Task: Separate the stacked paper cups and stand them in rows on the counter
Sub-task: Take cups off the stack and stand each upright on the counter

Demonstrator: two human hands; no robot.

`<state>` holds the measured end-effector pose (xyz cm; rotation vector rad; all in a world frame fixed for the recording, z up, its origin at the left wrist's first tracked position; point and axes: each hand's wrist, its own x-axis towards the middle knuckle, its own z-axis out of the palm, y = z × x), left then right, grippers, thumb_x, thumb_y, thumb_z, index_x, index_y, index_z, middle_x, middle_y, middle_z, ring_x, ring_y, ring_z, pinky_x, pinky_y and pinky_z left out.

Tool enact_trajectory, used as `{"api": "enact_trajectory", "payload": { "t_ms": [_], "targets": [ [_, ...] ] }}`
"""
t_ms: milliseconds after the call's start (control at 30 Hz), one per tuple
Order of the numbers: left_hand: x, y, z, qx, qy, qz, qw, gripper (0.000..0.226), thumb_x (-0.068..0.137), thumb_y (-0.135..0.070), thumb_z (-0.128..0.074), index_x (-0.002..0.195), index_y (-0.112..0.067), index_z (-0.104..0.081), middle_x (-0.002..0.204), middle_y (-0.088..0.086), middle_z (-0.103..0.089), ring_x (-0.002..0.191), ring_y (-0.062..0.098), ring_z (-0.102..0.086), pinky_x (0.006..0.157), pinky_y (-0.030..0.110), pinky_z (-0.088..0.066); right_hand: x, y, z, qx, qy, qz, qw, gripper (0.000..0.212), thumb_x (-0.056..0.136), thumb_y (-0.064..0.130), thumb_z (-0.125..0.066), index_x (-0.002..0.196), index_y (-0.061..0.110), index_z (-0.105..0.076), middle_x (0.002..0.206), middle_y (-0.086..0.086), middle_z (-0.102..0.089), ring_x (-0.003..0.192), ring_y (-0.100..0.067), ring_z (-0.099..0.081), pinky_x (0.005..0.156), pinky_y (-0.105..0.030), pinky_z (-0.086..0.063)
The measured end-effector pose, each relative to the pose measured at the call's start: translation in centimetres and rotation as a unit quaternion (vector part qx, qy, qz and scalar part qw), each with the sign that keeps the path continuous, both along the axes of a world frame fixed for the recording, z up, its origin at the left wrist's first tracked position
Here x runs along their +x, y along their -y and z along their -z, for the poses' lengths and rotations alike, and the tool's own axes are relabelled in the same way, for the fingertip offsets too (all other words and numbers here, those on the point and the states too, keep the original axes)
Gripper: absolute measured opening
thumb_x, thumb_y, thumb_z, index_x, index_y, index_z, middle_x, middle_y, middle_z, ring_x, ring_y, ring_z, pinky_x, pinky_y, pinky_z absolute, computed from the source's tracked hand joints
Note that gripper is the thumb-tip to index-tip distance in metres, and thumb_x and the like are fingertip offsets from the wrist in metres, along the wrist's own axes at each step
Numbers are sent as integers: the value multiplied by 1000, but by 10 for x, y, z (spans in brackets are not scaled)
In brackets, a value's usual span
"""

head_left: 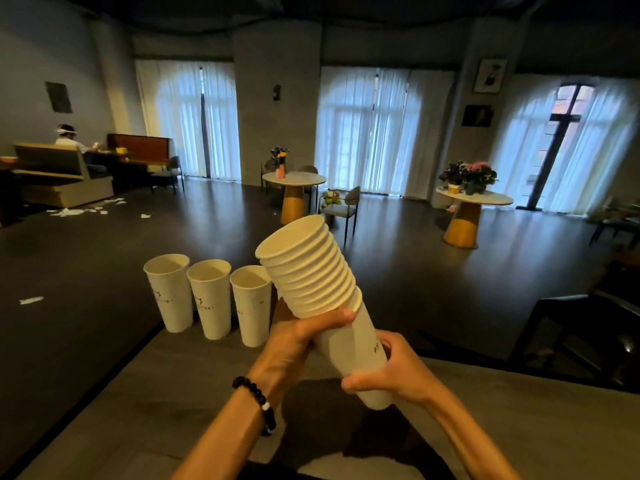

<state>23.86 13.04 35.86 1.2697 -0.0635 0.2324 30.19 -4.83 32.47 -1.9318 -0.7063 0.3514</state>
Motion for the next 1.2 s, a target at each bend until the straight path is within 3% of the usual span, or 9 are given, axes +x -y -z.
{"api": "enact_trajectory", "payload": {
  "t_ms": [167,233,367,533,667,800,1000,1100,1200],
  "targets": [
    [-6,-24,-31,-15,70,-60,996,80,50,-32,-85,126,-21,-60,118,0,-72,113,19,-66,94,39,-54,22,7,43,-32,61,143,987,83,47,46,-94,117,39,-50,116,17,-53,105,-1,-52,76,-14,-47],
    [-7,-40,-45,-37,113,-106,987,89,50,-32,-87,132,-16,-56,124,6,-66,115,20,-64,91,34,-55,31,6,65,-35,36,212,976,88,45,48,-93,120,36,-50,118,13,-56,106,-4,-53,83,-22,-49],
    [-8,-65,-51,-69,151,-148,975,68,55,-29,-79,120,-25,-60,117,2,-66,112,17,-65,85,29,-55,47,-12,84,27,-32,297,954,100,44,45,-93,131,23,-49,125,0,-61,114,-21,-59,90,-42,-53],
    [-7,-77,-24,-58,113,-155,980,81,38,-39,-94,114,-28,-67,108,-4,-73,106,13,-69,86,29,-52,69,-46,83,6,-23,270,963,97,50,30,-95,133,19,-48,132,-4,-59,122,-23,-56,97,-45,-50],
    [-5,-88,-2,-47,98,-162,981,55,43,-36,-93,95,-42,-76,98,-11,-76,97,7,-71,91,38,-51,84,-63,82,-22,-12,253,967,92,55,21,-94,134,19,-47,134,-4,-58,125,-25,-54,100,-46,-48],
    [-4,-94,8,-42,82,-155,984,99,32,-54,-96,122,-27,-63,115,-1,-72,113,18,-66,99,45,-50,91,-68,82,-24,-7,252,967,86,59,17,-92,132,17,-48,134,-5,-58,125,-26,-54,101,-45,-47],
    [1,-80,14,-87,61,-130,986,105,34,-53,-97,128,-24,-62,126,11,-67,122,30,-61,99,47,-49,91,-68,79,-26,-11,244,969,88,56,21,-93,132,18,-49,133,-2,-58,126,-24,-54,101,-46,-47],
    [0,-66,10,-99,52,-110,988,99,25,-53,-98,115,-25,-69,113,5,-73,112,26,-66,96,44,-51,85,-56,78,-54,-28,222,973,85,55,20,-94,127,20,-48,123,10,-55,115,-13,-53,97,-43,-49],
    [-1,-44,4,-90,60,-53,993,82,20,-52,-98,96,-29,-77,96,-1,-76,95,18,-72,80,34,-58,76,-25,70,-42,-86,285,954,51,65,16,-88,106,13,-56,107,-8,-65,92,-20,-65,87,-46,-57]
  ]
}}
